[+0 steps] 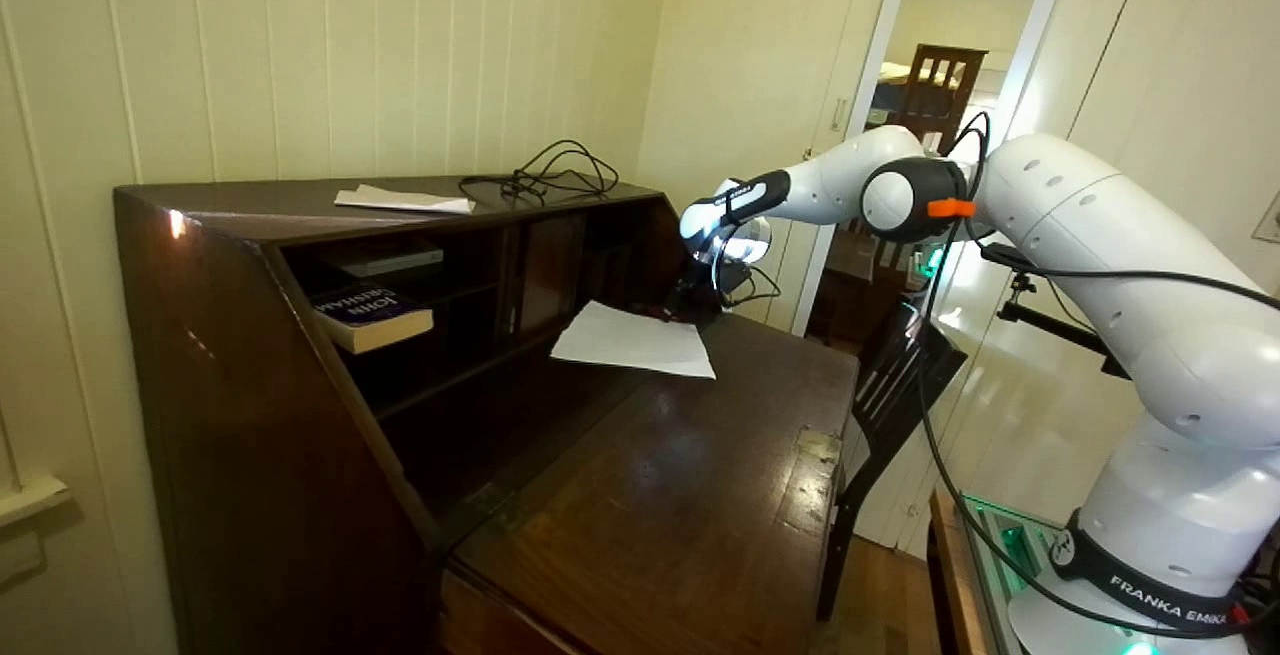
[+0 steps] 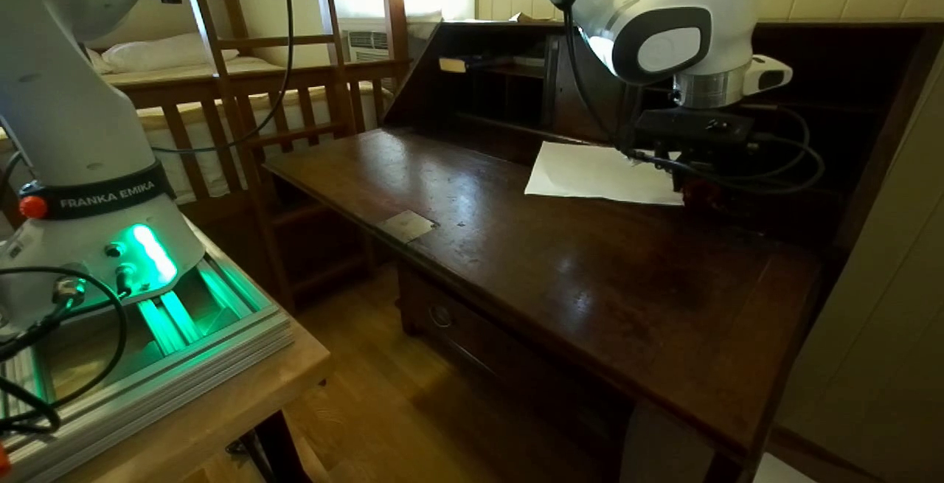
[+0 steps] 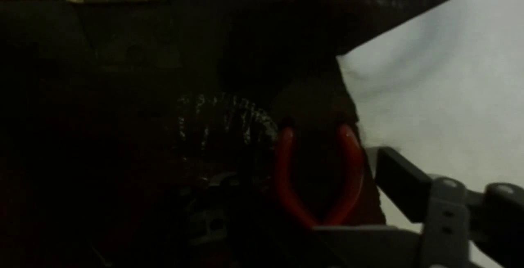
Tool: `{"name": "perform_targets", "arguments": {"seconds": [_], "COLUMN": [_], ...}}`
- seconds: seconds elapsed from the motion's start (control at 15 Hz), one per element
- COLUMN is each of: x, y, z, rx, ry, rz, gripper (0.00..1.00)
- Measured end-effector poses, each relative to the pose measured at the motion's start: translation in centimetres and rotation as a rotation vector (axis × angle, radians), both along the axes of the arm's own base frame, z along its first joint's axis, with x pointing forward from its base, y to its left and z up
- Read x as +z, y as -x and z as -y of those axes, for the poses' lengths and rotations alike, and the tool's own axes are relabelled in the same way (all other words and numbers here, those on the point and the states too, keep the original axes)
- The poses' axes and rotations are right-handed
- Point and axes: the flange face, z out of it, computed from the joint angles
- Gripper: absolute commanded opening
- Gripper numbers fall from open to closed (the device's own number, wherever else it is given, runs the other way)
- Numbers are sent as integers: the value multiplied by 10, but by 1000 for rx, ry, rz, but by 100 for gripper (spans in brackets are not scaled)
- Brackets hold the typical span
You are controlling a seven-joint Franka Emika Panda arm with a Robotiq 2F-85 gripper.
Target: Put the red scissors on the top counter
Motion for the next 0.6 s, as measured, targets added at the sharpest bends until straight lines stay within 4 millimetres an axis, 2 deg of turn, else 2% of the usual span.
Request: {"name": "perform_targets", "arguments": {"seconds": [0.2,0.4,0.6], "x": [-2,-1,4], "y": [1,1,2], "z": [-2,-2,2], "rx": [-11,-36,-61], "ry": [-24,-46,-59], "rz": [-15,-24,-24], "gripper": [70,49,68]}}
